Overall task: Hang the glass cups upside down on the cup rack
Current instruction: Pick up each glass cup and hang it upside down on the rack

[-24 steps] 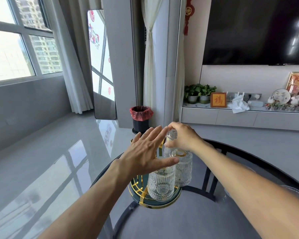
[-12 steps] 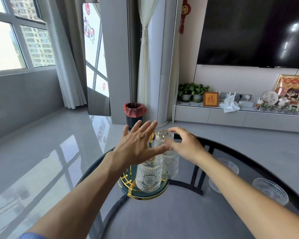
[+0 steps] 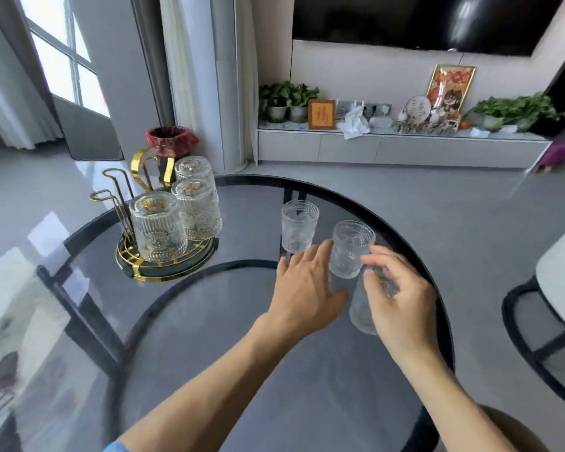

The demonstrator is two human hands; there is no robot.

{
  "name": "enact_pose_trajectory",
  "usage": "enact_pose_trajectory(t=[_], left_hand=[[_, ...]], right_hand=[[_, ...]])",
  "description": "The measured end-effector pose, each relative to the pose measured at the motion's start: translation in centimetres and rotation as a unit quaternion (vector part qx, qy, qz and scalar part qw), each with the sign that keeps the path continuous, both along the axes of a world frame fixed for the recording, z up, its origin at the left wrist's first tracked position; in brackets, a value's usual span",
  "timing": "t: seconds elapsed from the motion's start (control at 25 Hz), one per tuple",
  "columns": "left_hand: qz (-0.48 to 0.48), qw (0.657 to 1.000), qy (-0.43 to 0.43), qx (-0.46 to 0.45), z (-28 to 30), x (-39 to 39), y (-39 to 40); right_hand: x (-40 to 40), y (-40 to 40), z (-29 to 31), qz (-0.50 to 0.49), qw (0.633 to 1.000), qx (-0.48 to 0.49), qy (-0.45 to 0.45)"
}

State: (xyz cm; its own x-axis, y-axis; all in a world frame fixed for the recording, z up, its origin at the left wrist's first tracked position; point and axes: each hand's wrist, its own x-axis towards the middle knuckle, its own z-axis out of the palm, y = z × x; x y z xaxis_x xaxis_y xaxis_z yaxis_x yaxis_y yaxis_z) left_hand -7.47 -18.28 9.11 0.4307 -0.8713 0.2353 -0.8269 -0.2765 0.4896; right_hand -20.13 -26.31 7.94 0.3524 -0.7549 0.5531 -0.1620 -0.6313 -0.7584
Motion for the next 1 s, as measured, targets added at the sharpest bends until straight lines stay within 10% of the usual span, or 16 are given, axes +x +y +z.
enact_pose_trajectory(t=[0.44, 0.84, 1.0], left_hand=[[0.017, 0.987, 0.150, -0.055, -3.2, -6.4, -5.0], [0.020, 0.907, 0.341, -0.246, 0.6, 0.4, 3.5], [-0.003, 0.908, 0.316, -0.277, 2.9, 4.6, 8.1]], right_hand=[[-2.8, -1.5, -2.8, -0.037, 0.944, 0.316, -0.088], [0.8, 1.5, -0.7, 0.276, 0.687, 0.643, -0.197], [6.7, 4.6, 2.6, 0.326, 0.667, 0.638, -0.201]])
